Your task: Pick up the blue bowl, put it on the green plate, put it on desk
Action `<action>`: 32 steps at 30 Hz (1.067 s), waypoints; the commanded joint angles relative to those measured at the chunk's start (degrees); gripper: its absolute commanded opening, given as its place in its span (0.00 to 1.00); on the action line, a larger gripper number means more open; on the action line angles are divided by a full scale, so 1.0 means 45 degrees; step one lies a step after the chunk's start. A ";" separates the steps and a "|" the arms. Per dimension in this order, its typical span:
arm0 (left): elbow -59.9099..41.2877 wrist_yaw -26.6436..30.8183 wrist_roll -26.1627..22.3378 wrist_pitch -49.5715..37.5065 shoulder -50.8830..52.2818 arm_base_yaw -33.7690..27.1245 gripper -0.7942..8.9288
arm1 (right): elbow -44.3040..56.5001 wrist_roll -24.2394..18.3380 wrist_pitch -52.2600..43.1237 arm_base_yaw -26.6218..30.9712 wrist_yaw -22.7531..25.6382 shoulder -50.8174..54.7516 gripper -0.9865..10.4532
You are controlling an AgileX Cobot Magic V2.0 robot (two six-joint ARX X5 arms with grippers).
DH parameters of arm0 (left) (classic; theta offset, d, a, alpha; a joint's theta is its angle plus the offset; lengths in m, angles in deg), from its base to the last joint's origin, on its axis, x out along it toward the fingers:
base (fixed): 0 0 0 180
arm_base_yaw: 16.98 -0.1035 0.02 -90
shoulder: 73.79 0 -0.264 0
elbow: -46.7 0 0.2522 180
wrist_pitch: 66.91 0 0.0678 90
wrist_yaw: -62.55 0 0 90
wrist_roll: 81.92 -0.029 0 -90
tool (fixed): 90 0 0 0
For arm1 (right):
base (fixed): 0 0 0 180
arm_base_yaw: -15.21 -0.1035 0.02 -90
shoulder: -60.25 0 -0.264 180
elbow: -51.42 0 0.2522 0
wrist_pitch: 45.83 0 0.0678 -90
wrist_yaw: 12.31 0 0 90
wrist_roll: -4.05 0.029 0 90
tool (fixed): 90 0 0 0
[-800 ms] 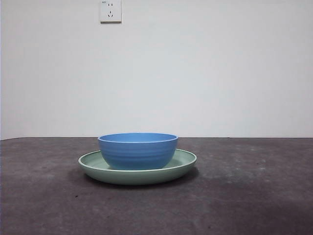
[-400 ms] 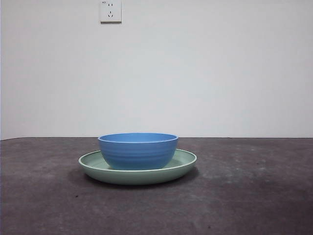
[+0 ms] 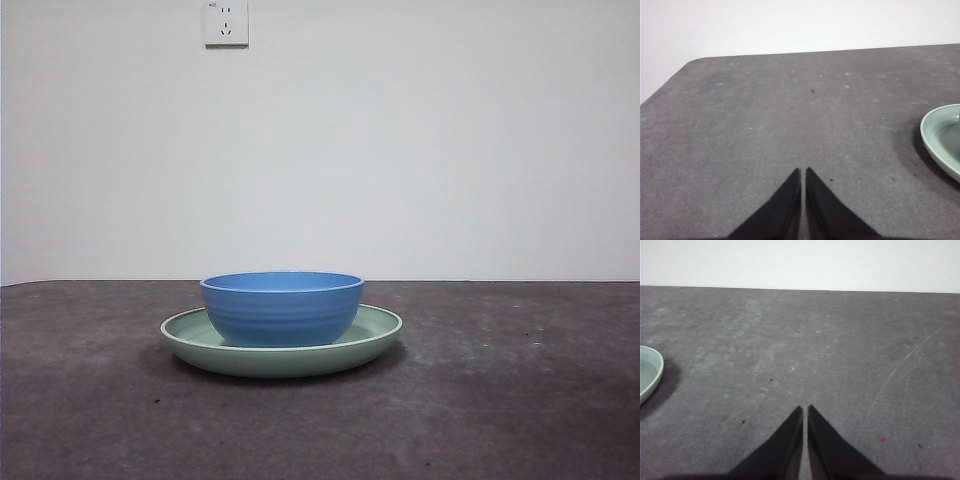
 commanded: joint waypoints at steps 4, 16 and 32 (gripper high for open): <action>-0.0262 -0.0010 0.0083 0.0083 0.0024 -0.0015 0.10 | 0.0068 0.0189 -0.0083 0.0015 0.0053 0.0034 0.10; -0.0262 -0.0010 0.0083 0.0083 0.0029 -0.0015 0.10 | 0.0063 0.0189 -0.0117 0.0015 0.0053 0.0034 0.10; -0.0262 -0.0010 0.0083 0.0083 0.0024 -0.0015 0.10 | 0.0063 0.0189 -0.0117 0.0015 0.0053 0.0034 0.10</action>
